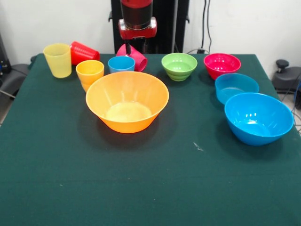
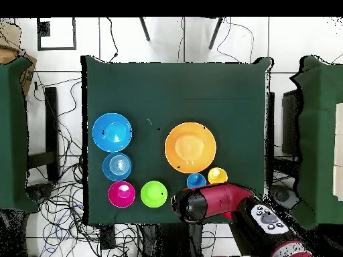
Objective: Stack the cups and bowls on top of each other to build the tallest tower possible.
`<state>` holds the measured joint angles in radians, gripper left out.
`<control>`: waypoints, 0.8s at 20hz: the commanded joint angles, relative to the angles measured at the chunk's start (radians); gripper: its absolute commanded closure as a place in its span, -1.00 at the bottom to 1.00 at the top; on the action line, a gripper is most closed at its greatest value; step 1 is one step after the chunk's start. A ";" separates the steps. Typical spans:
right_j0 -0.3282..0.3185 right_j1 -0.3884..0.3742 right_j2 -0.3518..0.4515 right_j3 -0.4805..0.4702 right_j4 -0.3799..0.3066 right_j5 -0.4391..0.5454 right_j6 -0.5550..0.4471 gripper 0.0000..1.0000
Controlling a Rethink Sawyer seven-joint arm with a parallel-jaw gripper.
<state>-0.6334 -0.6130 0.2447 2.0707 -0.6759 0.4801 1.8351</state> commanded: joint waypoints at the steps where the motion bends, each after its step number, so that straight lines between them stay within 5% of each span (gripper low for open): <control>1: 0.019 0.047 0.029 -0.092 -0.067 -0.068 0.001 -1.00; 16: 0.027 -0.103 0.025 -0.009 -0.068 -0.060 -0.001 -1.00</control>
<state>-0.6332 -0.6763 0.2446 2.0708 -0.6769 0.4801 1.8351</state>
